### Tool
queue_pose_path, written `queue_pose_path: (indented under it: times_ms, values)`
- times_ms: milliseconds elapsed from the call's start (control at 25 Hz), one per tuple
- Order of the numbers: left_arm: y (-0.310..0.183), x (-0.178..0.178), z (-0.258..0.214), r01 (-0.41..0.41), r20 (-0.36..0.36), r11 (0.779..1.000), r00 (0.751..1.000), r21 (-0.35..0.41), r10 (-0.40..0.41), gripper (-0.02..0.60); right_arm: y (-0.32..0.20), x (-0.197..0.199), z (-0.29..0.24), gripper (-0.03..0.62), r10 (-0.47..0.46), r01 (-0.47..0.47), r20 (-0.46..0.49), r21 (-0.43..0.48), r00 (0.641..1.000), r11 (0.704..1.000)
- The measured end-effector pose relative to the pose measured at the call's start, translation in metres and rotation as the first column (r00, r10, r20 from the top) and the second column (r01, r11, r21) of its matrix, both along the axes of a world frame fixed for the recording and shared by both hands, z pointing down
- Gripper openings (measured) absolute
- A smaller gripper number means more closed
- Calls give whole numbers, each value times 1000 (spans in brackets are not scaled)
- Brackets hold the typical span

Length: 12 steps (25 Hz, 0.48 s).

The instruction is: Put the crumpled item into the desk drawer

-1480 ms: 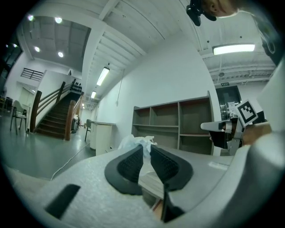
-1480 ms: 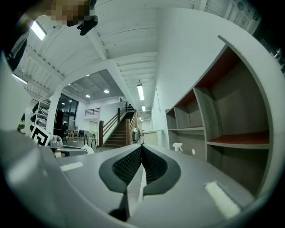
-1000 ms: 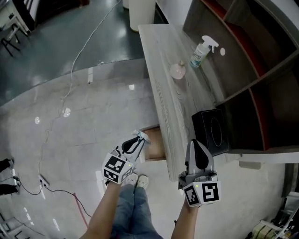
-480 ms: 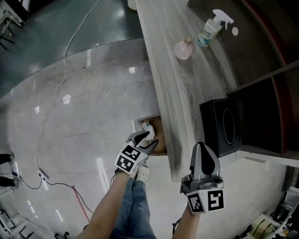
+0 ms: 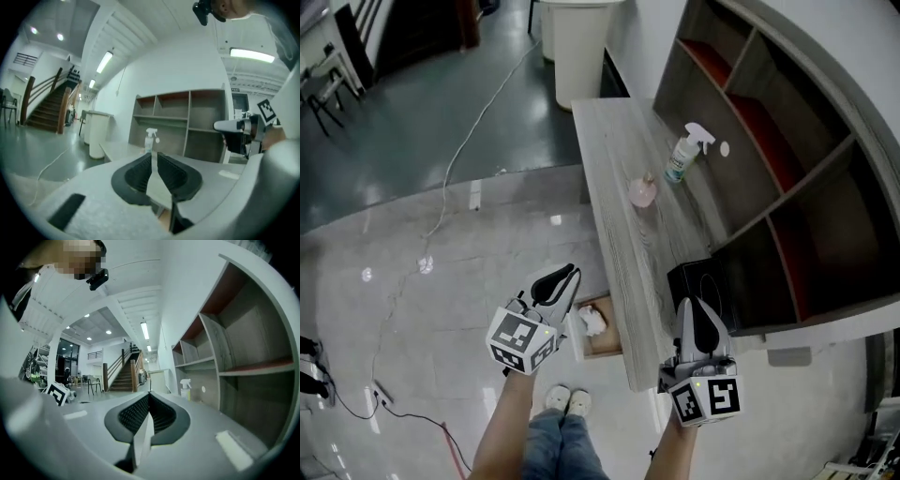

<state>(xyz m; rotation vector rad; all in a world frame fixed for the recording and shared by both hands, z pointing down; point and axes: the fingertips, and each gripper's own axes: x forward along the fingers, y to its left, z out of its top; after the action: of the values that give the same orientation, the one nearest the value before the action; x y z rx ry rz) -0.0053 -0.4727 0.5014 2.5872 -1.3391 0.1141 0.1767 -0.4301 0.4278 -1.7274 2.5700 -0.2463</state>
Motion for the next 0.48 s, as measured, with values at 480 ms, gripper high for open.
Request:
queue_pose_path:
  times_ms: [480]
  values:
    - [9, -16, -218, 21, -31, 942, 999, 335, -11, 6, -5, 2, -134, 9, 40, -39, -1, 204, 999, 978]
